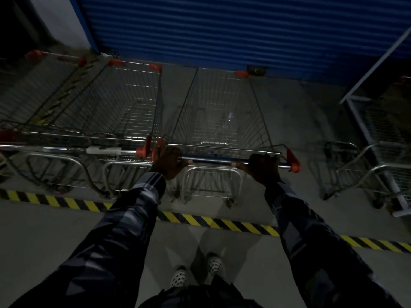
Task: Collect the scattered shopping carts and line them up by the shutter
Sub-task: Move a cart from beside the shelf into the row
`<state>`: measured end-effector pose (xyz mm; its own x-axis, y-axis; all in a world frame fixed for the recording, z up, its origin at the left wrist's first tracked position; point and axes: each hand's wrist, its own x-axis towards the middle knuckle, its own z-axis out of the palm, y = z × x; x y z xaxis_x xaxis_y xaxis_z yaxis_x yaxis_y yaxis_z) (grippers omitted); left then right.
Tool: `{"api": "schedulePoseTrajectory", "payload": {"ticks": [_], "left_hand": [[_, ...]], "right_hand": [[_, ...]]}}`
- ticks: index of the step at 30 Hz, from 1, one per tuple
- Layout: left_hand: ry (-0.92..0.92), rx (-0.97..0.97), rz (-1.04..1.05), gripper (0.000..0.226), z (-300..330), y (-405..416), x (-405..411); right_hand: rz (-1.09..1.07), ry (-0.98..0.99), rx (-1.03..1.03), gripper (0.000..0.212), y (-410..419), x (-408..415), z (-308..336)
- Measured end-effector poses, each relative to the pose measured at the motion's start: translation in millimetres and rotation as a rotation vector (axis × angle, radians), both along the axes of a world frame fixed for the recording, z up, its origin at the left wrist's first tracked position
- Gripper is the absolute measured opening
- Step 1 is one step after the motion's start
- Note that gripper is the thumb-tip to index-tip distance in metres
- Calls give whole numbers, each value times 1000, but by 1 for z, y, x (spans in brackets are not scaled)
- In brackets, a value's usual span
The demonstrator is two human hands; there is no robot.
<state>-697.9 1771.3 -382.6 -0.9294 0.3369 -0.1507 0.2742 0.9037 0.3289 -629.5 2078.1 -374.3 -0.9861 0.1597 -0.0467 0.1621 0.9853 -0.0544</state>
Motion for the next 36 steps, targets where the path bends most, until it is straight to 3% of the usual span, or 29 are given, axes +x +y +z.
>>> {"api": "schedulePoseTrajectory", "payload": {"ticks": [2,5,9,15,19,24,31,36], "left_hand": [[26,38,9,97,0,0,3],[126,65,12,99,-7,-1,4],[90,9,27,107,-3,1,4],[149,113,20,123,-8,-4,11],[111,62,21,107,0,-2,18],[160,53,-15,121,-3,-8,25],[85,19,-23,104,5,-10,26],[109,-32,-49,85,0,-11,19]], "right_hand": [[7,-13,18,94,2,0,1],[-19,-45,8,93,5,-2,-5],[-60,-88,-83,98,8,-4,-9],[-26,-60,-154,96,7,4,4],[-32,-66,-179,99,4,10,3],[-68,-77,-180,103,0,19,0],[-45,-98,-215,84,-5,25,5],[-51,-109,-193,84,-8,25,10]]}}
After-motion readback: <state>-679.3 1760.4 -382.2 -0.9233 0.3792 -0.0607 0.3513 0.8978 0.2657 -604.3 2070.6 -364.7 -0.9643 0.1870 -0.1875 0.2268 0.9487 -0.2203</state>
